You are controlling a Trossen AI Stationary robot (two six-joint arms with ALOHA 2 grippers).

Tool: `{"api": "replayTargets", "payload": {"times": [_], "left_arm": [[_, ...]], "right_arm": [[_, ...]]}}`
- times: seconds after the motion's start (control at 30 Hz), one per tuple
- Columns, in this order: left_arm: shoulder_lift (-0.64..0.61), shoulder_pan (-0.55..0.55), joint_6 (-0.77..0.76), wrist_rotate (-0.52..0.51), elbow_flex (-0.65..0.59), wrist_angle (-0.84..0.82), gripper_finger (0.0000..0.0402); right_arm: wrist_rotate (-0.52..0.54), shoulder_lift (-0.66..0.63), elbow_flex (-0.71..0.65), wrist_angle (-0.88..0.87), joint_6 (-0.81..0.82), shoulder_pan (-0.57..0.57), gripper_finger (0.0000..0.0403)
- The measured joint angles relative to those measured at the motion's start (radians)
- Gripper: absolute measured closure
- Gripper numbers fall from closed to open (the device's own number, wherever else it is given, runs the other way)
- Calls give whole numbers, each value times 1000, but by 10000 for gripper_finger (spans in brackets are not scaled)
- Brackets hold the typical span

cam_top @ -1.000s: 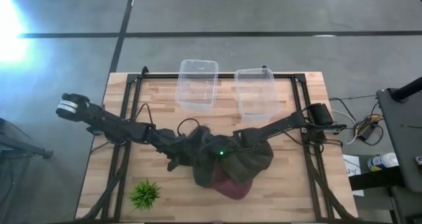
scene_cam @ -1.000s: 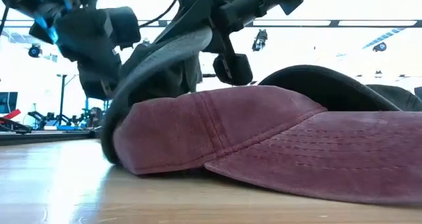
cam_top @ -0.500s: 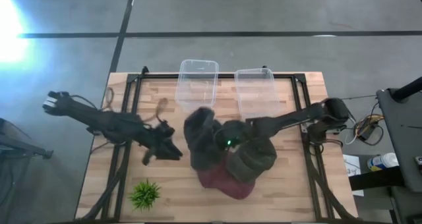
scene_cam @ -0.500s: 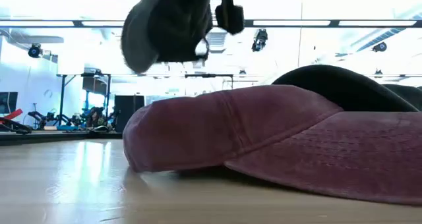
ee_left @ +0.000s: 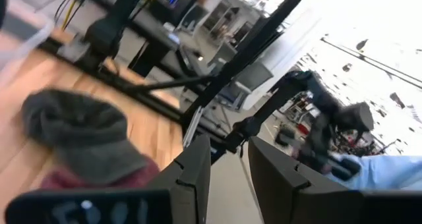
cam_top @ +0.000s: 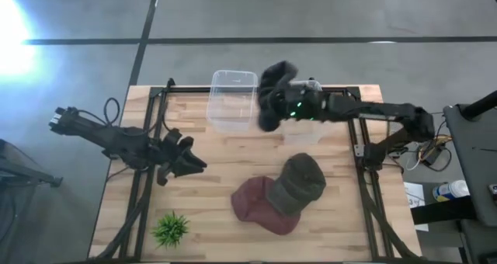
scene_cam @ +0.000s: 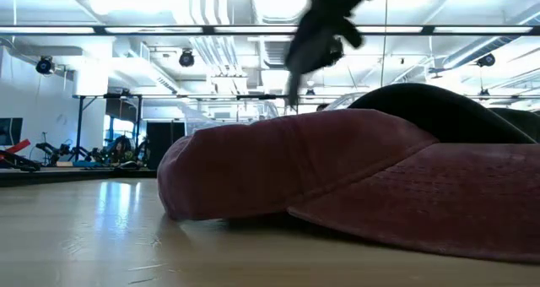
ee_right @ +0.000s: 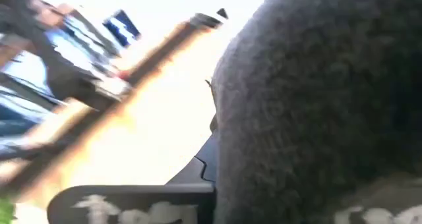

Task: Pick & Place hat
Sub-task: Put the left black cap into the right transparent bin

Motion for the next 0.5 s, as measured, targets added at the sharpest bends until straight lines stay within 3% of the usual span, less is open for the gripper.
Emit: {"api": "replayTargets", "payload": {"times": [0.27,0.5], "left_arm": [[25,1,-37,-71,-44,-6,304],[36,6,-13,-188,-60,2,304]], "right_arm": [[-14,-172,-4,-387,-63,-171,394],[-155,-135,-72,-379,-152,-302,394]]}}
